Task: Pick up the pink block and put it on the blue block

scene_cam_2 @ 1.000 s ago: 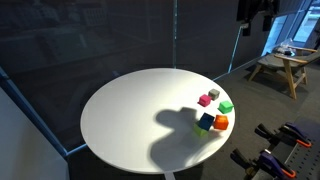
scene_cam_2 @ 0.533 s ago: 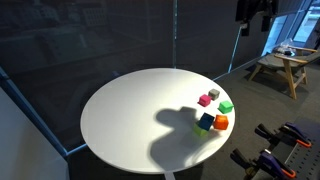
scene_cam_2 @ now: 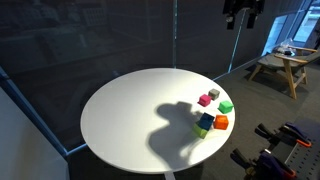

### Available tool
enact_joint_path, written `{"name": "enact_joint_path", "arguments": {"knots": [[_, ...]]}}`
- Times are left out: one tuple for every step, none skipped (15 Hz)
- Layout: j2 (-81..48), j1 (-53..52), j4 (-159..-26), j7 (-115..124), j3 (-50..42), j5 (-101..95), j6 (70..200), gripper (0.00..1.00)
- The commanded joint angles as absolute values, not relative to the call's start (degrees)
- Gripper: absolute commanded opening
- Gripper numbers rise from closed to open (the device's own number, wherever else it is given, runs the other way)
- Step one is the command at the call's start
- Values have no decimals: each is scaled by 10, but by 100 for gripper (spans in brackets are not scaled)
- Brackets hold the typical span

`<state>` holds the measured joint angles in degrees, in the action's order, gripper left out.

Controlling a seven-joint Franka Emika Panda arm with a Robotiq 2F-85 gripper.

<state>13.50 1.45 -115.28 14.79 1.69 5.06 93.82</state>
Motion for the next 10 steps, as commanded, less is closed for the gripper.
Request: {"name": "enact_joint_path", "arguments": {"knots": [[96, 14, -1106, 124, 3, 83, 968, 100], [85, 15, -1097, 119, 0, 91, 983, 100], [76, 15, -1090, 115, -3, 98, 998, 100], [64, 16, -1082, 111, -6, 104, 1014, 100], [53, 17, -1075, 106, -9, 111, 1026, 100], [40, 17, -1067, 100, -12, 116, 1037, 100], [29, 18, -1062, 93, -14, 121, 1048, 100], [19, 18, -1056, 86, -16, 124, 1057, 100], [7, 18, -1050, 76, -19, 129, 1065, 100], [-3, 19, -1045, 65, -21, 133, 1071, 100]]}}
